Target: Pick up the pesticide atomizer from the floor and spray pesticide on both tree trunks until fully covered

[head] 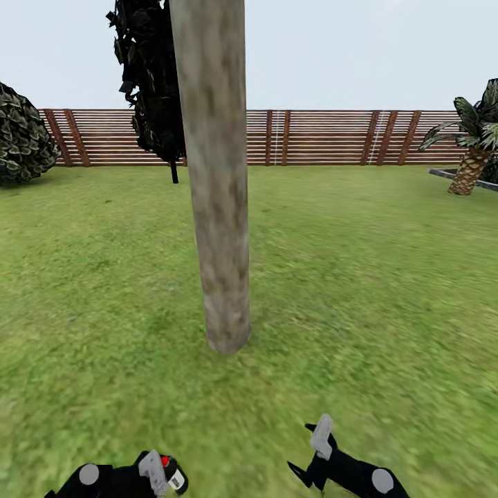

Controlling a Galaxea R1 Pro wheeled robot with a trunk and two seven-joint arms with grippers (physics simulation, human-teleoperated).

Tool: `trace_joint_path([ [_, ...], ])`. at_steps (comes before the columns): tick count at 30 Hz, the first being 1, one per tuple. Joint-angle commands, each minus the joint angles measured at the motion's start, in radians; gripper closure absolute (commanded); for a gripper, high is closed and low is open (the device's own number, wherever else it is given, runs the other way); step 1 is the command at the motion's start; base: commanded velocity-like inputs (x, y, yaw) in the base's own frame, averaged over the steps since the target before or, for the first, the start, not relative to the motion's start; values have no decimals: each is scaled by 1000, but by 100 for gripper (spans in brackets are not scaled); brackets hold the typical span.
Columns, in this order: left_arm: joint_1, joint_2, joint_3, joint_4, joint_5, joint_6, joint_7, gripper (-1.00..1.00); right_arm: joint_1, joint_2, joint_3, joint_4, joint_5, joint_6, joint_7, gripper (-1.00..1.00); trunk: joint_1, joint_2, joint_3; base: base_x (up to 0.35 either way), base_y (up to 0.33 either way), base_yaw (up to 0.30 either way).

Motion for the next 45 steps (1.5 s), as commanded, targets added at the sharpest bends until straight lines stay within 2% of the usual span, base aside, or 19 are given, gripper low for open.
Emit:
trace_joint_path([
  [1,-6,5,9,-7,-16,1,-10,100,-6,-1,-7,-6,8,-10,6,-100,0,0,-1,0,0,0],
  [3,-18,11,10,-18,-18,14,-8,100,-18,-1,-8,-18,4,-10,6,-100,0,0,-1,0,0,0],
  [7,-41,5,12,-41,-26,35,-4,100,-18,7,-9,-40,-1,-9,6,-100,0,0,-1,0,0,0],
  [15,-87,7,17,-87,-32,84,-6,100,-17,6,-5,-85,1,-9,6,-100,0,0,-1,0,0,0],
  [22,-118,-1,-15,-105,-66,123,-41,100,-19,17,32,-120,18,5,15,-100,0,0,-1,0,0,0],
  [28,-152,4,-19,-106,-100,157,-72,100,-21,38,66,-154,16,38,48,-100,0,0,-1,0,0,0],
  [29,-217,5,-19,-105,-224,200,-329,100,-21,44,200,-382,16,200,251,-100,0,0,-1,0,0,0],
  [34,-257,-3,-19,-113,-308,202,-452,100,-29,59,202,-427,17,221,287,-100,0,0,-1,0,0,0],
  [35,-260,-4,-18,-116,-316,202,-464,100,-30,59,202,-427,17,221,288,-100,0,0,-1,0,0,0],
  [37,-281,-4,-18,-126,-341,204,-542,100,-34,62,202,-425,17,222,290,-100,0,0,-1,0,0,0],
  [40,-307,-5,-16,-129,-349,206,-634,100,-35,63,202,-423,17,221,294,-100,0,0,-1,0,0,0],
  [45,-316,-14,-17,-132,-351,207,-669,100,-36,63,202,-423,17,221,325,-100,0,0,-1,0,0,0],
])
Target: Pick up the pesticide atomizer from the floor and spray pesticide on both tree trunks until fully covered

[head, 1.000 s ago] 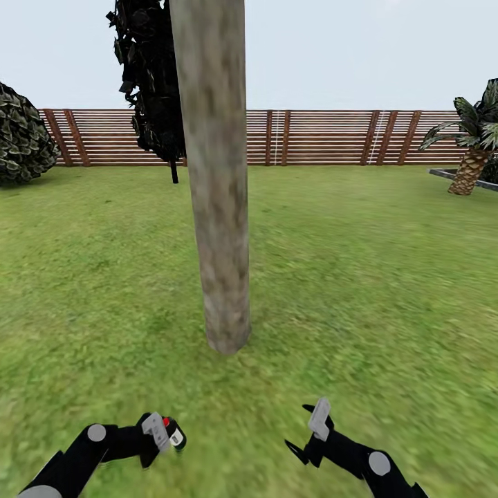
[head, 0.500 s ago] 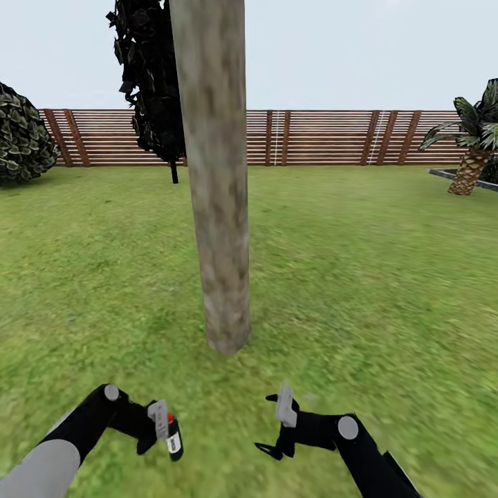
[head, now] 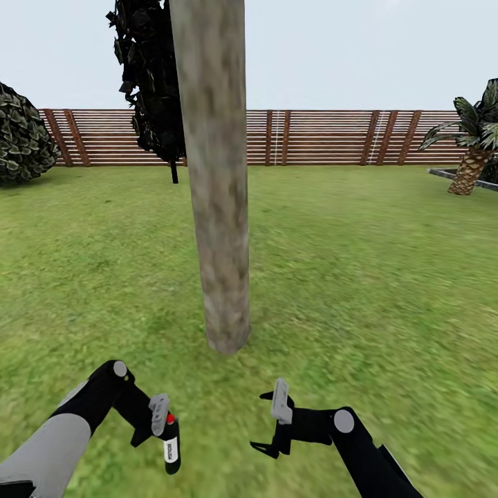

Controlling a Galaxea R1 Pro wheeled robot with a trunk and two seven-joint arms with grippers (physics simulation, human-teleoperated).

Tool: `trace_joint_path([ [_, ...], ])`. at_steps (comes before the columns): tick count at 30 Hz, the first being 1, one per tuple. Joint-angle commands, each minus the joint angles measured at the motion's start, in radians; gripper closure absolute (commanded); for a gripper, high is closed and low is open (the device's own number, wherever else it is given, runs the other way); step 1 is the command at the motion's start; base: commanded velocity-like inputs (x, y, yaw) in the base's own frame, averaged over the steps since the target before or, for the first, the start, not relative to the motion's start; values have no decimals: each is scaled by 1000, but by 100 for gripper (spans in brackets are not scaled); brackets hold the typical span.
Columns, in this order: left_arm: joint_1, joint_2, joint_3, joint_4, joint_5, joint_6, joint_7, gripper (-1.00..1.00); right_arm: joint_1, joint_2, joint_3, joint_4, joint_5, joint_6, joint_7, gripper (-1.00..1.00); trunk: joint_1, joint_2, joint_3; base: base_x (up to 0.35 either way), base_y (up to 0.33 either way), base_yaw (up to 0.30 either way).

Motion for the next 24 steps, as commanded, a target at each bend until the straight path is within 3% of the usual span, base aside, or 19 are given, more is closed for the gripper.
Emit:
trace_joint_path([
  [1,-1,-6,5,-1,-7,-6,-6,100,0,0,-1,-1,10,-10,6,-100,0,0,-1,0,0,0],
  [5,-1,-24,4,-1,-9,-7,-7,100,-1,0,0,-1,9,-10,16,-100,0,0,-1,0,0,0],
  [7,0,-45,-4,-1,-10,-7,-3,100,-1,1,1,-1,9,-10,17,-100,0,0,-1,0,0,0],
  [8,1,-54,-13,-1,-10,-6,-2,100,-1,4,2,-1,9,-10,18,100,0,0,-1,0,0,0],
  [12,2,-101,-59,-1,-9,-5,6,100,-1,26,3,0,9,-9,18,100,0,0,-1,0,0,0],
  [17,6,-149,-69,-1,-9,-5,54,100,-1,34,3,1,9,-9,18,100,0,0,-1,0,0,0],
  [24,7,-188,-71,1,-10,-6,71,100,-1,35,3,0,9,-9,18,100,0,0,-1,0,0,0],
])
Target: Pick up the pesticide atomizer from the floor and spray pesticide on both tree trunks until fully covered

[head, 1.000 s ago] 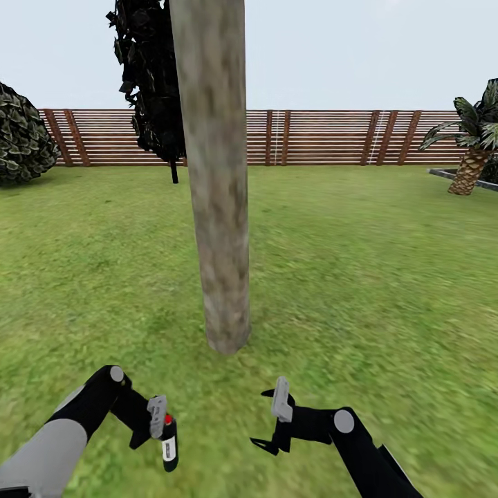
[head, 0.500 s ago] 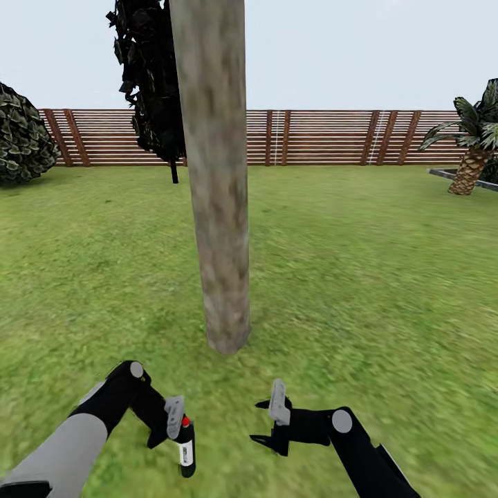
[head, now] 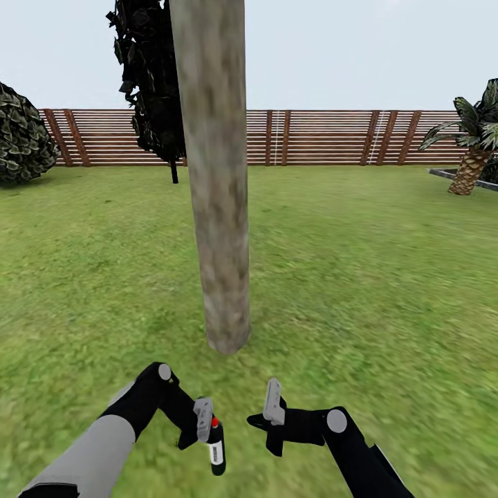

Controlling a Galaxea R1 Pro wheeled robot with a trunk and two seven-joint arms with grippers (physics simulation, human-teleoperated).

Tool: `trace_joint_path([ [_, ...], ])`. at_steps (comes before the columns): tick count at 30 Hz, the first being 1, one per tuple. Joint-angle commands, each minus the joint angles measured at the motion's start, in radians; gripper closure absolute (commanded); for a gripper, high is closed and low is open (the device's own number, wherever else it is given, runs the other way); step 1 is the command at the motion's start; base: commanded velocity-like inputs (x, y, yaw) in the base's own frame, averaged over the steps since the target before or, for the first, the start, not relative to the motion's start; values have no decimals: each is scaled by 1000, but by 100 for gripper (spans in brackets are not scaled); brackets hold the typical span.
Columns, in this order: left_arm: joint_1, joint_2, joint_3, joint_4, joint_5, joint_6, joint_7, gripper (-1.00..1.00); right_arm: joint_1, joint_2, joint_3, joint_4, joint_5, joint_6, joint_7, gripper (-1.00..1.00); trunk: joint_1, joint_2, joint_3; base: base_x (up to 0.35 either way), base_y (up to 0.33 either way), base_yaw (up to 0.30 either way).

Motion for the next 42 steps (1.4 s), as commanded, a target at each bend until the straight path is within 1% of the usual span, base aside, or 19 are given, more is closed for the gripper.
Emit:
trace_joint_path([
  [1,0,-6,-1,-1,-5,-6,-2,100,0,1,-1,-1,10,-9,1,100,0,0,-1,0,0,0],
  [2,-1,-14,-10,-1,-9,-6,-2,100,0,1,-1,-1,10,-9,1,100,0,0,-1,0,0,0],
  [3,-4,-30,-43,-2,-27,-3,-2,100,0,1,-1,-2,10,-9,1,100,0,0,-1,0,0,0],
  [4,-4,-34,-47,-2,-30,-3,-2,100,0,1,-1,-2,10,-9,1,100,0,0,-1,0,0,0],
  [13,-10,-61,-54,-4,-31,-4,-2,100,0,1,-1,-1,10,-9,1,100,0,0,-1,0,0,0],
  [15,-11,-72,-55,-7,-32,-4,-2,100,0,1,-1,-1,10,-9,1,100,0,0,-1,0,0,0],
  [19,-7,-87,-52,-44,-31,-4,7,100,0,1,-1,-2,10,-9,1,100,0,0,-1,0,0,0],
  [42,-5,-113,-51,-45,-27,-4,7,100,0,1,-1,-2,10,-9,1,100,0,0,-1,0,0,0],
])
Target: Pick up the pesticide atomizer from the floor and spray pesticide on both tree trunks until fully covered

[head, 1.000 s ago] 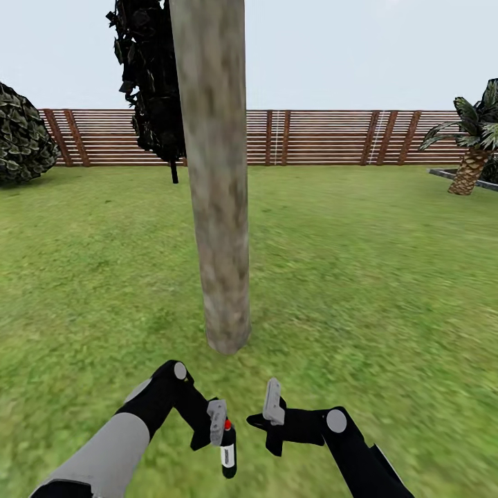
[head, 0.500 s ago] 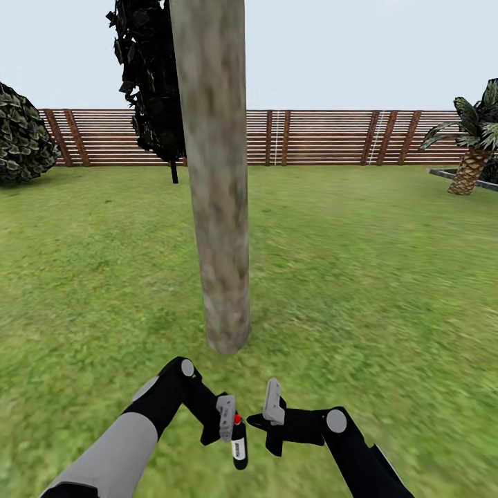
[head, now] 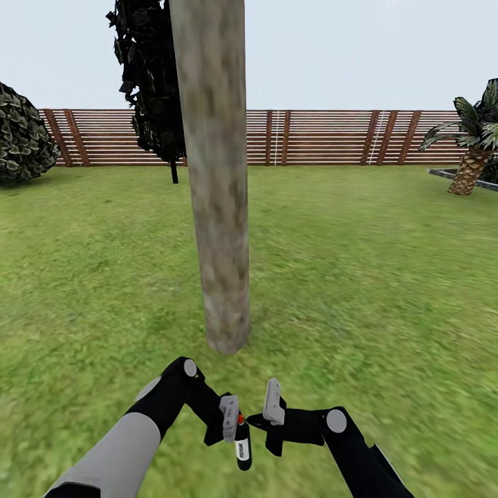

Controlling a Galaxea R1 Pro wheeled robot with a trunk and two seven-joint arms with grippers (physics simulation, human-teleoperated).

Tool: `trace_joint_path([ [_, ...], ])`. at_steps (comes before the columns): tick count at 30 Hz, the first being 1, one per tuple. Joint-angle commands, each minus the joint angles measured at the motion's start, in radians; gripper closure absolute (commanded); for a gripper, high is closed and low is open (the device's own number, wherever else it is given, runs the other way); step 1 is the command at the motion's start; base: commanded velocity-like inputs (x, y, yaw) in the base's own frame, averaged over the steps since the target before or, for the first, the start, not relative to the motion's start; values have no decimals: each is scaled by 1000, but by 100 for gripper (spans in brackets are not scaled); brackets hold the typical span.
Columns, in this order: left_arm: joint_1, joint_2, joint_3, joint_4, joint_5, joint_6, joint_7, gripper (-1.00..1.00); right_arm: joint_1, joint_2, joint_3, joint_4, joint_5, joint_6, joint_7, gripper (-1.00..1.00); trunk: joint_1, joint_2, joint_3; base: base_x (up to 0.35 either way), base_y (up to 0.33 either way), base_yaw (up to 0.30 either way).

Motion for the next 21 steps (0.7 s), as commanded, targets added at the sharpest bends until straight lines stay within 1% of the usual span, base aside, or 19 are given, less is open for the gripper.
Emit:
trace_joint_path([
  [1,0,-1,1,-1,-4,-6,-3,100,0,0,-1,-1,10,-9,1,100,0,0,-1,0,0,0],
  [6,0,-5,1,-1,-1,-6,-3,100,0,0,-1,-1,10,-9,1,100,0,0,-1,0,0,0],
  [7,0,0,-7,2,-13,-6,14,100,0,0,-1,-1,10,-9,1,100,0,0,-1,0,0,0],
  [9,0,7,-7,8,-16,-6,28,100,0,0,-1,-1,10,-9,1,100,0,0,-1,0,0,0],
  [11,0,29,-6,11,-25,-6,35,100,0,0,-1,-1,10,-9,1,100,0,0,-1,0,0,0],
  [12,10,251,5,12,-41,-6,40,100,1,-7,-3,0,10,-11,1,100,0,0,-1,0,0,0],
  [16,10,248,5,14,-41,-6,54,100,1,-7,-2,-1,10,-11,1,100,0,0,-1,0,0,0],
  [21,10,247,5,14,-40,-6,58,100,1,-6,-1,0,10,-11,1,100,0,0,-1,0,0,0],
])
